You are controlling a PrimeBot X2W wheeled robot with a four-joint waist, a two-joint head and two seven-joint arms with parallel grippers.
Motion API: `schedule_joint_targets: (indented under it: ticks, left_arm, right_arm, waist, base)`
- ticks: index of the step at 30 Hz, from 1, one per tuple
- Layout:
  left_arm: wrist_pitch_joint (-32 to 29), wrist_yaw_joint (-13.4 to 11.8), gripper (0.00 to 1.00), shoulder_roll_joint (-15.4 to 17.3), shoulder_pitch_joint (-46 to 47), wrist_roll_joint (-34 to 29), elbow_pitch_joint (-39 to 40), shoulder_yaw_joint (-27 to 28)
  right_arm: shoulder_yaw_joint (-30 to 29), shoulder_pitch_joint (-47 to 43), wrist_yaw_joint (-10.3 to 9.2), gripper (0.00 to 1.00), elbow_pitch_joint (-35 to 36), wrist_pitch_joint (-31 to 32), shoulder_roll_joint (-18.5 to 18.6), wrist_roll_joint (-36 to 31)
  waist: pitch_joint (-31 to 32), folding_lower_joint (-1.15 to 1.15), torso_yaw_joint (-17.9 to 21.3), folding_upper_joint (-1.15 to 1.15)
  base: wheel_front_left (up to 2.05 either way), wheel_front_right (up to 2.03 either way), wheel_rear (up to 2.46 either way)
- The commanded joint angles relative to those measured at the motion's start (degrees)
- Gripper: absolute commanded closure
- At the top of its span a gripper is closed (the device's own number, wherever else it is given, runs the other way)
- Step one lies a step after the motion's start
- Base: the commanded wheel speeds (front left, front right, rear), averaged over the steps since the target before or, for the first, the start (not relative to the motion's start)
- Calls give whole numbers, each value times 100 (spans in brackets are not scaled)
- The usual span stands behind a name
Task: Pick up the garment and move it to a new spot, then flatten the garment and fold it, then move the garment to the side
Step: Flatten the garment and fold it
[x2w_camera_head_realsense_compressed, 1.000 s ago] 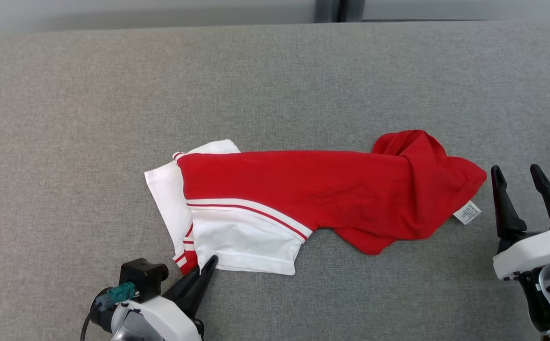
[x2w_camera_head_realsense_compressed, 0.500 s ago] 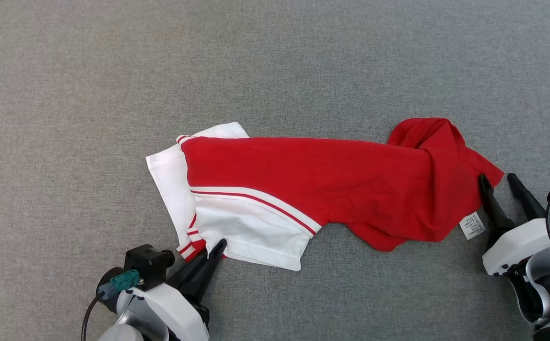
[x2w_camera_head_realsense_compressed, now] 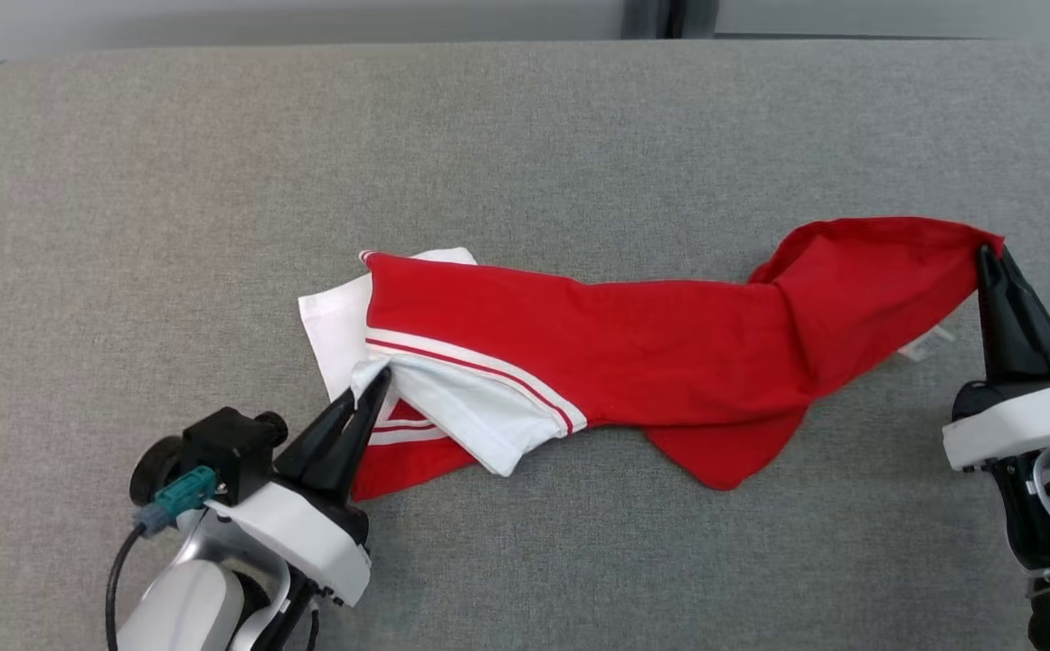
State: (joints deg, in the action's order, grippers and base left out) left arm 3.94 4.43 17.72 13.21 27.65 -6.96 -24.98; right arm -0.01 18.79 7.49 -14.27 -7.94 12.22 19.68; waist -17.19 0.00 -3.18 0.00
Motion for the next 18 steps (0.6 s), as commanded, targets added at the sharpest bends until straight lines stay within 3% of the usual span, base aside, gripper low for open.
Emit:
schedule_joint_targets:
  ticks: [1, 11, 18]
  left_arm:
    - [17, -43, 100, 65, 124, -40, 90, 52]
    - [-120, -316, 100, 399, 848, -291, 1242, 436]
    - [-216, -505, 100, 645, 1843, -647, 1814, 775]
  right_arm:
    - [-34, 104, 1, 100, 113, -55, -10, -7]
    - [-64, 846, 1, 100, 1343, 67, -62, -49]
    - [6, 1506, 1, 100, 1792, 305, 77, -115]
  waist:
    - [109, 0, 31, 0]
    - [596, 0, 107, 0]
    - [963, 0, 139, 0]
  base:
    - [0, 0, 0]
    - [0, 0, 0]
    - [0, 0, 0]
